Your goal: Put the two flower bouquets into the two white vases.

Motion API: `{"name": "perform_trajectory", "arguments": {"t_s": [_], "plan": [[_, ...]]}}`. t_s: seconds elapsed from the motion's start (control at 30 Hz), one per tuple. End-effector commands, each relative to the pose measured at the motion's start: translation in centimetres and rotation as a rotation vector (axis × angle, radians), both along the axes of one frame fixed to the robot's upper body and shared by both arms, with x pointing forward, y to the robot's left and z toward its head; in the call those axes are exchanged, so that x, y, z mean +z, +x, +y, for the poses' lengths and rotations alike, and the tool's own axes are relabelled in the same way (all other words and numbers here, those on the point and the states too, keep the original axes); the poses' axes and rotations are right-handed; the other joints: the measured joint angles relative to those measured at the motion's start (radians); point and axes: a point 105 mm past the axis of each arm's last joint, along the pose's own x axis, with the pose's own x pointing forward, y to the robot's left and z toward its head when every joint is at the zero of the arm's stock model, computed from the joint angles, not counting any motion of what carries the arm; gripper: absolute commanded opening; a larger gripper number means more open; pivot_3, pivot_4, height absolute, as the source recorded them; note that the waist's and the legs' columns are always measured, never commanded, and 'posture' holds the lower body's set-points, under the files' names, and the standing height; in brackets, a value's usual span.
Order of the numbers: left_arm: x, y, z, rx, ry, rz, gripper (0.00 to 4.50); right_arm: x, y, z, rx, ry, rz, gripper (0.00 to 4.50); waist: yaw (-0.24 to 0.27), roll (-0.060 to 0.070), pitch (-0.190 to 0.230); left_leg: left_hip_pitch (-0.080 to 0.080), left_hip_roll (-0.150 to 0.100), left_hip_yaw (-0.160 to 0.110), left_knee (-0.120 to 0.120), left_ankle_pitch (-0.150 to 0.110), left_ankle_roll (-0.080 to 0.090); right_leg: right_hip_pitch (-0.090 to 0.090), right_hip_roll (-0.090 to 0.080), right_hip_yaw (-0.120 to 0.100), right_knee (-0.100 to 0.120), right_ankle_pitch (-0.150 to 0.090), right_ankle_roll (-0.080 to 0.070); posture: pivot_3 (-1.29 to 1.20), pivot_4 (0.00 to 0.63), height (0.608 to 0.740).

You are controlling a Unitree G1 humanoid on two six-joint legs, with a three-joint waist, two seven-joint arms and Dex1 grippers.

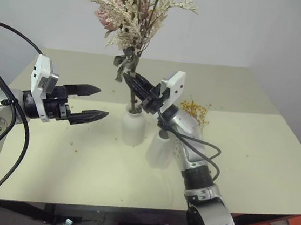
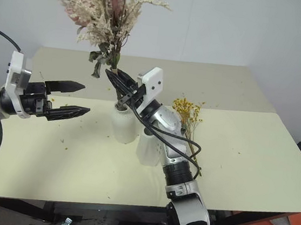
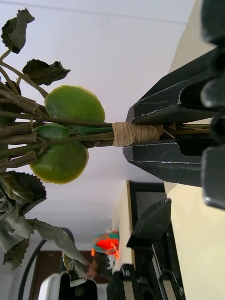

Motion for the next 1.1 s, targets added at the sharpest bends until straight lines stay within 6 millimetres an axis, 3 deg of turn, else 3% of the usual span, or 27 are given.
{"name": "perform_trajectory", "arguments": {"t_s": [0.03,0.43,1.1], "plan": [[1.5,-0.6,0.2,0.004,0.003,-0.059,4.50,-1.0,0.0,0.5,0.016,-0.008,0.034,0.23,0.000,0.000,0.000,0.000,0.000,0.000,0.000,0.000,0.000,0.000,0.000,0.000,0.000,0.000,0.000,0.00,0.150,0.740],[1.3,-0.8,0.3,0.008,0.003,-0.054,4.50,-0.7,1.3,-0.2,0.008,0.000,0.077,0.23,-0.001,0.000,0.000,0.004,0.013,0.000,-0.003,0.000,0.000,0.000,0.013,0.000,0.000,0.002,-0.009,0.00,0.150,0.740],[0.7,-0.9,0.3,0.019,-0.012,-0.046,4.50,1.2,0.9,0.1,0.086,-0.071,0.090,0.23,0.002,0.000,0.000,0.000,0.013,0.000,-0.004,0.000,0.000,-0.003,0.013,0.000,-0.001,0.002,-0.010,0.00,0.150,0.740]]}}
